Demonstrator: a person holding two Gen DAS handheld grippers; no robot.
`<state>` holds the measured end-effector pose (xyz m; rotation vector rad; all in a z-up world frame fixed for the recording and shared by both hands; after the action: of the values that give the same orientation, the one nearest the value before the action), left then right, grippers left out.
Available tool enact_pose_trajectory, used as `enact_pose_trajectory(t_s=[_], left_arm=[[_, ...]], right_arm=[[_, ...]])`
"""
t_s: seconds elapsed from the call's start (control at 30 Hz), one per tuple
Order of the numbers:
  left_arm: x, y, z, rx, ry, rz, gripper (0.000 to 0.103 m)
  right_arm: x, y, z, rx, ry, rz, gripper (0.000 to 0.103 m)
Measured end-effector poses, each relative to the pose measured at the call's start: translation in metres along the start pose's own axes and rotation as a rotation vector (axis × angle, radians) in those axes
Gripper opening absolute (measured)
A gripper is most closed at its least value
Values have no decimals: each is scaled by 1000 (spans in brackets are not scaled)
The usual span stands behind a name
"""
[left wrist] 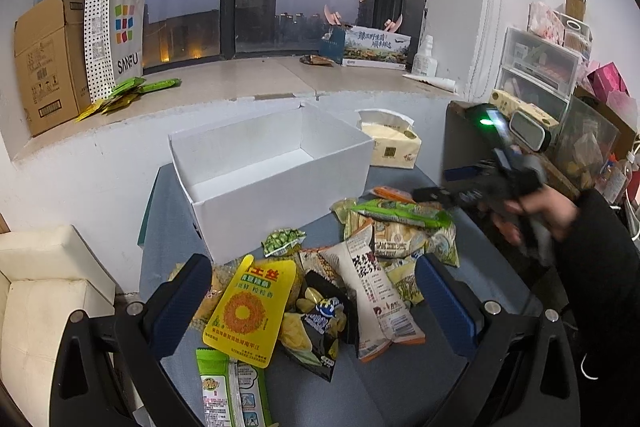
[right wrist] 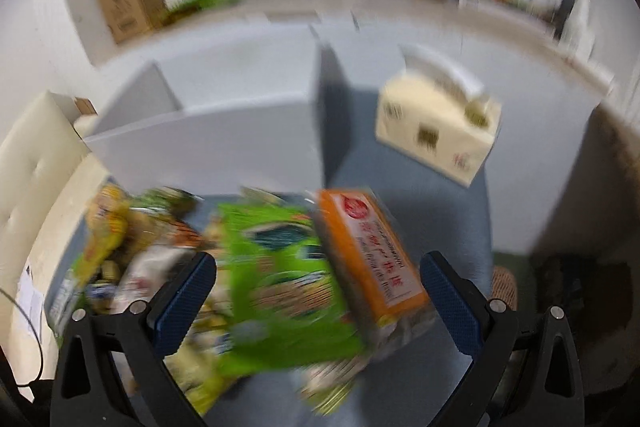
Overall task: Organize snacks
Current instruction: 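Grasp the orange-red stick snack with the right gripper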
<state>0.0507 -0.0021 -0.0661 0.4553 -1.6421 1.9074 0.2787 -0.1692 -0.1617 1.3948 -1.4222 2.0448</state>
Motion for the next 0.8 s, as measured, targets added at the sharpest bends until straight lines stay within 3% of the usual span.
enact_pose_trajectory(t_s=[0.27, 0.33, 0.37, 0.4, 0.43, 0.47, 0.5, 0.53, 0.6, 0.63, 0.8], left_arm=[[-4, 8, -4, 4, -2, -21, 103], [-3, 10, -5, 4, 1, -21, 103], [-4, 10, -5, 5, 1, -21, 103], [-5, 11, -6, 8, 1, -24, 103], [-6, 13, -7, 10, 0, -29, 103], [-7, 13, -8, 12, -2, -33, 103], [-8, 15, -8, 13, -6, -37, 103], [-9, 16, -9, 13, -6, -40, 103], [-11, 19, -10, 11, -6, -50, 103], [-11, 21, -11, 9, -11, -55, 103], [-16, 30, -21, 22, -40, -80, 103]], right_arm=[[-83, -8, 23, 5, 1, -161, 103], [-98, -3, 28, -38, -46, -210, 100], [-100, -2, 32, -56, -45, -217, 88], [-99, -2, 31, -26, -16, -203, 83], [-98, 0, 29, 21, 18, -197, 69], [-96, 0, 26, 24, -1, -195, 58], [-93, 1, 25, 7, -28, -206, 56], [-91, 3, 26, -11, -36, -210, 47], [-83, 1, 28, 1, -40, -173, 27], [-77, -2, 30, -1, -47, -150, 11], [-65, 3, 32, 27, -44, -150, 7]])
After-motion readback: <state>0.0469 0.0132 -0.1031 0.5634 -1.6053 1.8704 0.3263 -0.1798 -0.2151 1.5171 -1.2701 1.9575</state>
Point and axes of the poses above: each gripper's, at about its wrist camera, not at the fingertips, and x roughly against the way its jaws point, z to its right, y to its underside, the point moved 7 cm from there along -x, roughly the way its jaws point, and after that the axes turned 10 degrees about y, right-handed, at the moved point
